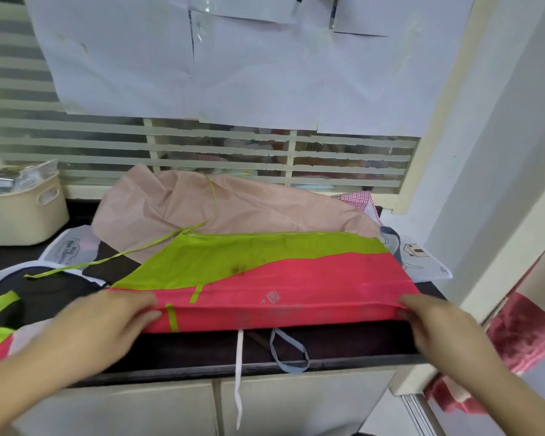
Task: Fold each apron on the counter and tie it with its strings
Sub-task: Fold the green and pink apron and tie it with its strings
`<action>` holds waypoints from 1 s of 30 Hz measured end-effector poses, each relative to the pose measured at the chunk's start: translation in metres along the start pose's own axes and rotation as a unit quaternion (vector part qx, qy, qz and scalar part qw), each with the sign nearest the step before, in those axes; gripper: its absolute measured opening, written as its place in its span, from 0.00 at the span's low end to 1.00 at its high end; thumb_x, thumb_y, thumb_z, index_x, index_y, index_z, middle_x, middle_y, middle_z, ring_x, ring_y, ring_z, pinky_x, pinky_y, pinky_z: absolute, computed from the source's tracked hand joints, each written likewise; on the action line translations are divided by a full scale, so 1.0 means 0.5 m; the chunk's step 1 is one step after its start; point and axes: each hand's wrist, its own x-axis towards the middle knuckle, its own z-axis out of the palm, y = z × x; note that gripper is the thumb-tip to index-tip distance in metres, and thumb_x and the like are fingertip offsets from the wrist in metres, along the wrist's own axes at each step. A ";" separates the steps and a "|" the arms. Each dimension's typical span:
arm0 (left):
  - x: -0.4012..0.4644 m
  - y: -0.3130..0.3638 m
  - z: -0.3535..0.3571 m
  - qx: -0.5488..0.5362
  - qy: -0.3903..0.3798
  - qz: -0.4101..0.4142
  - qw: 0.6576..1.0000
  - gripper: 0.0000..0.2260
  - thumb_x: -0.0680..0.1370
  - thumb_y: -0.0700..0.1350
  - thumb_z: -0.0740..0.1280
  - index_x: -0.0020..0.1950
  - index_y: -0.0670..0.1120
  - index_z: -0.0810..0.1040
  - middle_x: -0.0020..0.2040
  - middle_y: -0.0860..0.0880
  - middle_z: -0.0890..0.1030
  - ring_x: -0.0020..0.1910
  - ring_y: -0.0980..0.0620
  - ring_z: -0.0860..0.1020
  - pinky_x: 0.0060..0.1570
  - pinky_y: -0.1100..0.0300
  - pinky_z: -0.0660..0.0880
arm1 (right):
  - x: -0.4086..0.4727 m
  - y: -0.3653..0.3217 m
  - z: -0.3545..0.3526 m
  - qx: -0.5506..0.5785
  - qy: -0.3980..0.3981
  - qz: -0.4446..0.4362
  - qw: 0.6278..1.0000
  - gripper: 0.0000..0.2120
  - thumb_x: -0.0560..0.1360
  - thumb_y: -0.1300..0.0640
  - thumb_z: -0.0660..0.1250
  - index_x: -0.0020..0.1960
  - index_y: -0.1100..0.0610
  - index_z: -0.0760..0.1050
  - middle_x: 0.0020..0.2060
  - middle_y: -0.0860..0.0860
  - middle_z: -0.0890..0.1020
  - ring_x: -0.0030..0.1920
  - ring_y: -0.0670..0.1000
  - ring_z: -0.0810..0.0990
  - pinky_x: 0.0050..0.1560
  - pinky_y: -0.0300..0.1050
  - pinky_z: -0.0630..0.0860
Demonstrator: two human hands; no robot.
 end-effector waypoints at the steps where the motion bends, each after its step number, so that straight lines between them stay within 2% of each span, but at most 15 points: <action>1: 0.020 -0.012 -0.018 -0.002 0.000 -0.016 1.000 0.24 0.78 0.71 0.51 0.47 0.58 0.78 0.35 0.61 0.80 0.40 0.57 0.83 0.36 0.54 0.78 | 0.020 0.009 -0.015 0.018 0.011 0.011 1.000 0.11 0.76 0.57 0.71 0.40 0.45 0.72 0.32 0.45 0.78 0.37 0.57 0.81 0.32 0.52 0.75; 3: 0.067 -0.029 -0.056 -0.011 0.035 -0.024 0.999 0.20 0.79 0.70 0.58 0.42 0.57 0.80 0.29 0.60 0.76 0.33 0.58 0.79 0.32 0.56 0.76 | 0.071 0.027 -0.045 0.064 0.017 0.034 0.997 0.11 0.78 0.52 0.70 0.38 0.45 0.72 0.29 0.45 0.77 0.37 0.58 0.80 0.36 0.54 0.76; 5: 0.120 -0.041 -0.086 0.016 0.045 -0.032 0.998 0.15 0.78 0.64 0.64 0.39 0.57 0.78 0.28 0.61 0.75 0.31 0.58 0.77 0.32 0.57 0.75 | 0.130 0.043 -0.063 0.092 0.026 0.062 0.993 0.10 0.78 0.52 0.72 0.39 0.47 0.76 0.30 0.46 0.80 0.38 0.59 0.80 0.40 0.53 0.77; 8: 0.204 -0.061 -0.093 0.079 0.000 -0.067 0.995 0.06 0.82 0.56 0.64 0.49 0.59 0.80 0.43 0.58 0.83 0.46 0.50 0.83 0.39 0.53 0.77 | 0.213 0.048 -0.063 0.118 0.018 0.103 0.987 0.09 0.78 0.54 0.72 0.40 0.47 0.78 0.34 0.48 0.82 0.42 0.60 0.80 0.43 0.51 0.74; 10: 0.253 -0.079 -0.069 0.104 -0.004 -0.076 0.992 0.06 0.83 0.51 0.64 0.55 0.58 0.81 0.51 0.55 0.85 0.53 0.48 0.83 0.41 0.54 0.74 | 0.264 0.044 -0.050 0.121 0.011 0.113 0.986 0.07 0.79 0.53 0.72 0.41 0.50 0.80 0.36 0.51 0.83 0.43 0.60 0.79 0.44 0.51 0.73; 12: 0.290 -0.103 -0.031 0.112 0.010 -0.075 0.991 0.05 0.83 0.48 0.66 0.53 0.54 0.82 0.50 0.52 0.85 0.51 0.46 0.83 0.41 0.54 0.72 | 0.309 0.042 -0.032 0.122 0.007 0.124 0.985 0.09 0.79 0.52 0.71 0.41 0.52 0.80 0.36 0.51 0.83 0.43 0.60 0.79 0.44 0.51 0.74; 15: 0.329 -0.132 0.033 0.111 0.037 -0.066 0.991 0.04 0.77 0.42 0.72 0.44 0.49 0.81 0.41 0.49 0.84 0.42 0.43 0.82 0.43 0.48 0.79 | 0.367 0.043 0.002 0.101 0.012 0.140 0.985 0.13 0.79 0.47 0.70 0.38 0.50 0.77 0.34 0.49 0.80 0.41 0.58 0.77 0.42 0.51 0.75; 16: 0.334 -0.132 0.050 0.114 0.041 -0.065 0.991 0.04 0.76 0.39 0.73 0.44 0.48 0.81 0.41 0.47 0.83 0.41 0.40 0.81 0.43 0.46 0.79 | 0.380 0.044 0.015 0.089 0.014 0.146 0.985 0.12 0.79 0.46 0.70 0.39 0.50 0.77 0.36 0.49 0.80 0.42 0.59 0.77 0.42 0.51 0.76; 18: 0.338 -0.109 0.076 0.117 0.077 -0.058 0.988 0.06 0.76 0.38 0.70 0.51 0.43 0.83 0.46 0.43 0.82 0.44 0.37 0.80 0.44 0.42 0.79 | 0.396 0.037 0.041 0.051 0.014 0.165 0.985 0.09 0.80 0.46 0.69 0.45 0.50 0.77 0.41 0.52 0.81 0.46 0.61 0.79 0.43 0.52 0.75; 20: 0.336 -0.062 0.096 0.087 0.091 -0.036 0.991 0.14 0.76 0.41 0.65 0.59 0.43 0.83 0.54 0.42 0.81 0.50 0.36 0.80 0.49 0.41 0.79 | 0.401 0.017 0.063 -0.009 0.047 0.170 0.984 0.08 0.79 0.51 0.70 0.54 0.55 0.79 0.48 0.58 0.81 0.50 0.64 0.79 0.47 0.56 0.77; 22: 0.327 -0.001 0.117 0.017 0.069 0.002 0.997 0.18 0.79 0.48 0.60 0.65 0.45 0.82 0.62 0.45 0.80 0.59 0.40 0.79 0.60 0.45 0.78 | 0.392 -0.028 0.080 -0.051 0.117 0.140 0.982 0.15 0.76 0.58 0.72 0.61 0.62 0.78 0.54 0.63 0.80 0.53 0.68 0.77 0.52 0.62 0.77; 24: 0.314 0.054 0.143 -0.053 -0.001 -0.003 0.999 0.25 0.82 0.58 0.52 0.74 0.53 0.76 0.73 0.52 0.74 0.71 0.49 0.72 0.73 0.53 0.67 | 0.355 -0.115 0.095 0.011 0.136 0.061 0.989 0.19 0.76 0.58 0.70 0.66 0.62 0.76 0.61 0.62 0.78 0.59 0.66 0.75 0.60 0.63 0.75; 27: 0.301 0.074 0.198 -0.082 -0.101 -0.029 0.991 0.33 0.79 0.67 0.36 0.83 0.65 0.55 0.83 0.60 0.55 0.83 0.57 0.53 0.81 0.57 0.45 | 0.261 -0.236 0.126 0.119 -0.003 -0.047 0.992 0.26 0.83 0.45 0.58 0.80 0.49 0.66 0.77 0.51 0.68 0.76 0.54 0.66 0.78 0.54 0.64; 29: 0.300 0.050 0.214 -0.060 -0.129 -0.022 0.990 0.33 0.76 0.70 0.31 0.82 0.70 0.46 0.84 0.63 0.47 0.83 0.61 0.45 0.82 0.56 0.40 | 0.224 -0.232 0.167 0.075 -0.103 -0.076 0.989 0.30 0.83 0.36 0.43 0.84 0.39 0.50 0.84 0.42 0.52 0.83 0.47 0.50 0.83 0.50 0.49; 30: 0.306 0.037 0.216 -0.062 -0.136 -0.021 0.989 0.33 0.75 0.72 0.30 0.81 0.71 0.45 0.84 0.63 0.45 0.83 0.62 0.43 0.82 0.55 0.40 | 0.221 -0.205 0.180 0.060 -0.132 -0.054 0.988 0.31 0.81 0.34 0.37 0.84 0.36 0.44 0.84 0.39 0.46 0.83 0.45 0.44 0.83 0.49 0.43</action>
